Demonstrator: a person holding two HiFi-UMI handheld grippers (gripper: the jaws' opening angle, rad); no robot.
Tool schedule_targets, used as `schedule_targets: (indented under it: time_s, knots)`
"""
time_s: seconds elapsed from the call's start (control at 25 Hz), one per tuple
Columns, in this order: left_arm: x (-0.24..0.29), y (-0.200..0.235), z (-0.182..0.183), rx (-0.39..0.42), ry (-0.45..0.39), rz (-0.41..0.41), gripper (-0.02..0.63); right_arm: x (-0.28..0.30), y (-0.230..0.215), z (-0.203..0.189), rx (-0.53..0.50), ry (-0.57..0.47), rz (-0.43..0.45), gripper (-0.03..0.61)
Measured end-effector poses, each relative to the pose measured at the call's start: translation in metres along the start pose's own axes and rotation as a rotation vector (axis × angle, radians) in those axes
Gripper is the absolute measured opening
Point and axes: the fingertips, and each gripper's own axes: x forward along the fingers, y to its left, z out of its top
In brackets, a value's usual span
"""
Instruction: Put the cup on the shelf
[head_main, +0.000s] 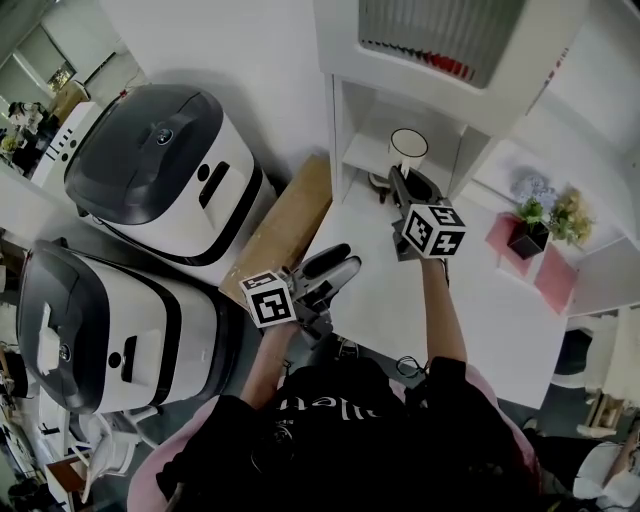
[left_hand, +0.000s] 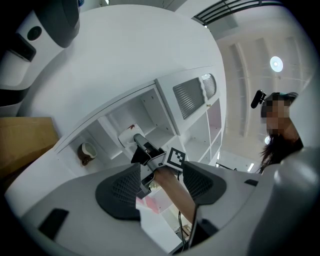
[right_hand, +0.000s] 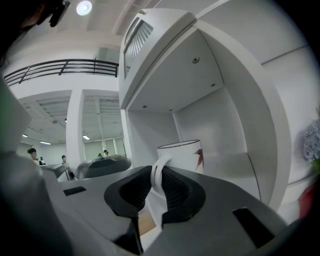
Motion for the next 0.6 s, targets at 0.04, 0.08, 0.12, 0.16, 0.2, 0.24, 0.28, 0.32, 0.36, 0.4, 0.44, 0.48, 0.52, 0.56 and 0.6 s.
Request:
schedule_targets:
  time_s: [0.04,0.08,0.12,0.16,0.2,0.24,0.28,0.32,0.36,0.4,0.44,0.48,0.52,0.56,0.6]
  knots:
    - [-0.001,0.000,0.001,0.002,-0.005,0.000,0.264,0.005,-0.001,-0.003,-0.017,0.025,-0.005,0.086]
    - [-0.003,-0.001,0.002,0.005,-0.009,0.001,0.264,0.010,-0.002,-0.004,-0.033,0.046,-0.011,0.086]
    - [-0.004,-0.002,0.003,0.008,-0.013,0.001,0.264,0.014,-0.003,-0.005,-0.043,0.061,-0.019,0.084]
    - [-0.006,-0.003,0.004,0.011,-0.016,0.002,0.263,0.018,-0.006,-0.005,-0.045,0.071,-0.027,0.083]
    - [-0.008,-0.003,0.005,0.014,-0.019,0.003,0.263,0.021,-0.008,-0.004,-0.045,0.079,-0.035,0.083]
    - [-0.010,-0.004,0.006,0.016,-0.022,0.005,0.262,0.025,-0.011,-0.003,-0.045,0.087,-0.042,0.082]
    - [-0.012,-0.004,0.007,0.017,-0.026,0.007,0.262,0.028,-0.015,-0.002,-0.046,0.093,-0.047,0.081]
    - [-0.014,-0.004,0.008,0.018,-0.029,0.010,0.262,0.031,-0.018,-0.001,-0.046,0.099,-0.050,0.081]
    - [-0.016,-0.004,0.008,0.019,-0.032,0.013,0.262,0.033,-0.022,0.000,-0.044,0.104,-0.053,0.081]
    - [-0.017,-0.005,0.008,0.019,-0.034,0.015,0.261,0.034,-0.025,0.001,-0.039,0.109,-0.055,0.081]
    - [-0.018,-0.005,0.008,0.019,-0.036,0.016,0.261,0.035,-0.028,0.002,-0.031,0.115,-0.057,0.081]
    - [-0.019,-0.006,0.008,0.020,-0.037,0.016,0.261,0.036,-0.029,0.003,-0.024,0.120,-0.057,0.081]
    - [-0.019,-0.006,0.008,0.020,-0.038,0.015,0.261,0.037,-0.030,0.004,-0.021,0.126,-0.056,0.081]
    - [-0.020,-0.007,0.007,0.021,-0.038,0.013,0.261,0.038,-0.030,0.005,-0.021,0.131,-0.055,0.081]
    - [-0.020,-0.008,0.006,0.021,-0.037,0.011,0.261,0.038,-0.030,0.005,-0.023,0.134,-0.054,0.081]
